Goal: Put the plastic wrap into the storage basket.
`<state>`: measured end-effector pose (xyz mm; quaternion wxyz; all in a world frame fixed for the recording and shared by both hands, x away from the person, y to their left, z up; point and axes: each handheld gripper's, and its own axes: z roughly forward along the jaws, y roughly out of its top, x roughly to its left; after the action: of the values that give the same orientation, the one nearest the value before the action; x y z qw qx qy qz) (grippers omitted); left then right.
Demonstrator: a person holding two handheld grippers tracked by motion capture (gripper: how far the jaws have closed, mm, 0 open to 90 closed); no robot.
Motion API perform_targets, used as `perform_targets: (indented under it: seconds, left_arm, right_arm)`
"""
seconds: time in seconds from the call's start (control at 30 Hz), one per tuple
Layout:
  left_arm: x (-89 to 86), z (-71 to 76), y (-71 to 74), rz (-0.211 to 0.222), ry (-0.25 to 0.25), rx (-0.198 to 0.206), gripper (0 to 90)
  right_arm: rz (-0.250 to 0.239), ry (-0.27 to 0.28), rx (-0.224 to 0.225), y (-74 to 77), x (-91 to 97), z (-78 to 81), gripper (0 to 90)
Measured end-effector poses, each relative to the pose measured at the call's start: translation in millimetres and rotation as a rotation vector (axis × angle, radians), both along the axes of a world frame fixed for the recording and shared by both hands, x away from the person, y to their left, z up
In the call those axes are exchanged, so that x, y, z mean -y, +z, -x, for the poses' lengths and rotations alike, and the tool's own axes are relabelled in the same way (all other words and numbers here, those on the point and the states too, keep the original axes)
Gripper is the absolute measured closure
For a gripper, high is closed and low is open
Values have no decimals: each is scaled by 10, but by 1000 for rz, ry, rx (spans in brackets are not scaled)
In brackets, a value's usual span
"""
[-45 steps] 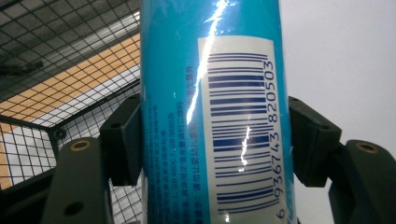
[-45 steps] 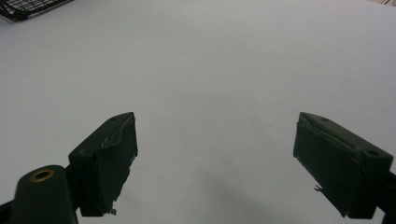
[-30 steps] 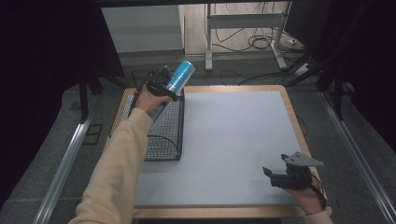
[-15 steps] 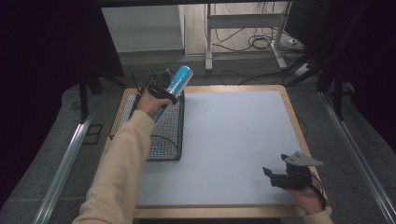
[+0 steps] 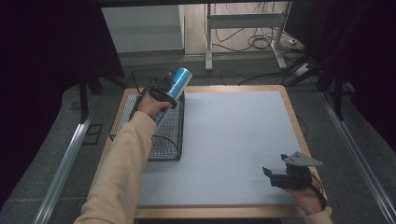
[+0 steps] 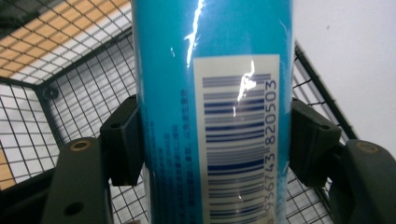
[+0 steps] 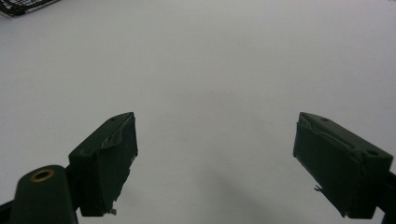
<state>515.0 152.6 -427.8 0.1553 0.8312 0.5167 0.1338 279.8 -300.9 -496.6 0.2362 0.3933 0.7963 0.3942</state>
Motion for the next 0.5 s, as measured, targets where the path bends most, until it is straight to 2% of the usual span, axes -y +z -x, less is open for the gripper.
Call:
perform_targets:
  seconds: [0.1, 0.3, 0.43, 0.5]
  left_arm:
    - [2, -29, -29, -33, -6, -21, 320]
    - [18, -49, -54, -50, 0, -35, 320]
    - [44, -72, -85, -91, -7, -50, 320]
    - [46, -90, -76, -96, -10, -63, 320]
  right_arm:
    - [1, -1, -2, -6, 0, -4, 138]
    - [0, 4, -2, -6, -1, -4, 138]
    - [1, 5, -2, -7, -3, -3, 138]
    - [-1, 5, -3, -8, -3, -4, 138]
